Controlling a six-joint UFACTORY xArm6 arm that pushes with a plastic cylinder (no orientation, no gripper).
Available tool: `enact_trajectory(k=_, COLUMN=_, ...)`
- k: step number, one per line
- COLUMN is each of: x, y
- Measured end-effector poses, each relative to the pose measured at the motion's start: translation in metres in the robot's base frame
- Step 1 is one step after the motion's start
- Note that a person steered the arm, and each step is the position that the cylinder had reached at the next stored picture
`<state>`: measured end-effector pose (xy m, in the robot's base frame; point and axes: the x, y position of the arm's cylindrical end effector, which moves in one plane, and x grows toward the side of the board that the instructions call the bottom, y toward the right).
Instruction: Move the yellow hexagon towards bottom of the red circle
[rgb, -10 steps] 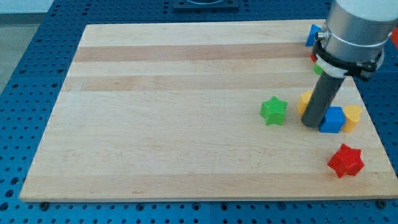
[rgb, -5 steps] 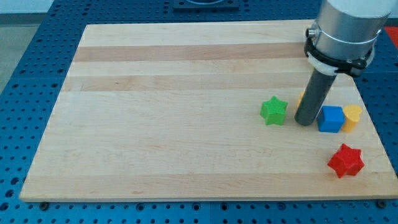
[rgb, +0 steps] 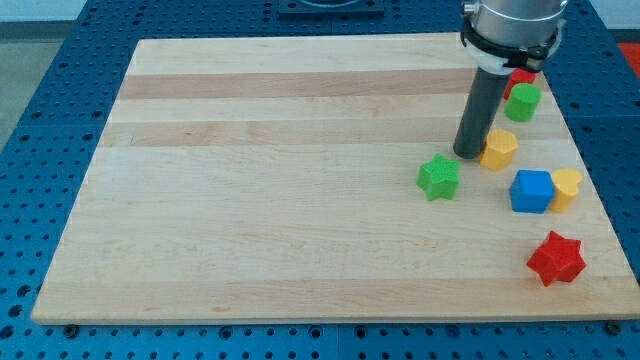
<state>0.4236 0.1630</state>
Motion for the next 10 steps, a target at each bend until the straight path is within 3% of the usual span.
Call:
enact_trajectory(k=6, x=0.000, y=0.007)
enact_trajectory(k=10, x=0.032, y=0.007)
